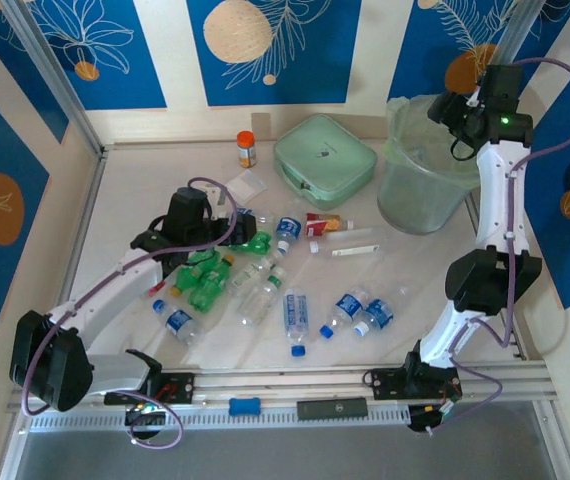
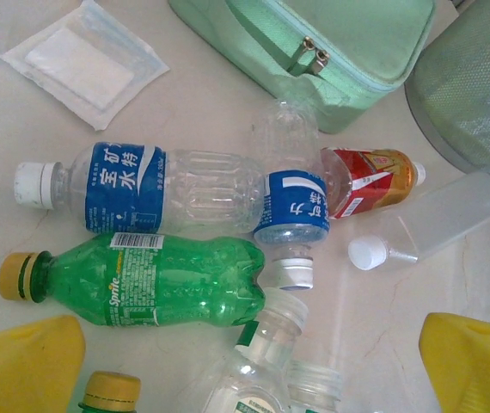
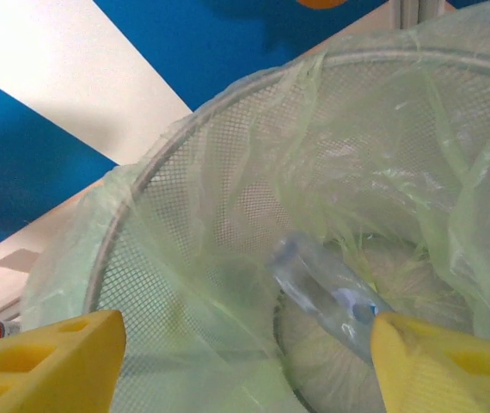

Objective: Put the plastic bottles in the bin

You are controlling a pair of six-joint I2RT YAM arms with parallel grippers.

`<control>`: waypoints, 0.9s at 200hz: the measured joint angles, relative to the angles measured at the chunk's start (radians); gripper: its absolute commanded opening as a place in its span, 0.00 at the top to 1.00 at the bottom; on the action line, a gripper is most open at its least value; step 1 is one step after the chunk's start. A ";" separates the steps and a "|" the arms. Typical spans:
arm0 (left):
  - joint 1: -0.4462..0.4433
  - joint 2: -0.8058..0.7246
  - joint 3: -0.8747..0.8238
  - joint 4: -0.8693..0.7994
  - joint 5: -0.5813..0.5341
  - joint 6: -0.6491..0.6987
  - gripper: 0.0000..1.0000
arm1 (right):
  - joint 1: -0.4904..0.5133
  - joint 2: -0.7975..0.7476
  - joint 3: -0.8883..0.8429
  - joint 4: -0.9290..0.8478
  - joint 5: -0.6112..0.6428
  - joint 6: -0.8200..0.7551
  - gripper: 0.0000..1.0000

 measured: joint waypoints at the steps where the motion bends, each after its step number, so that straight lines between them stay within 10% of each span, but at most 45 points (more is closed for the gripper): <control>1: 0.000 -0.001 0.000 0.000 0.000 0.000 0.01 | 0.000 -0.001 0.000 0.000 0.000 0.000 0.24; 180: -0.015 0.047 -0.017 0.030 0.080 -0.004 0.01 | 0.386 -0.600 -0.806 0.035 -0.096 0.103 0.24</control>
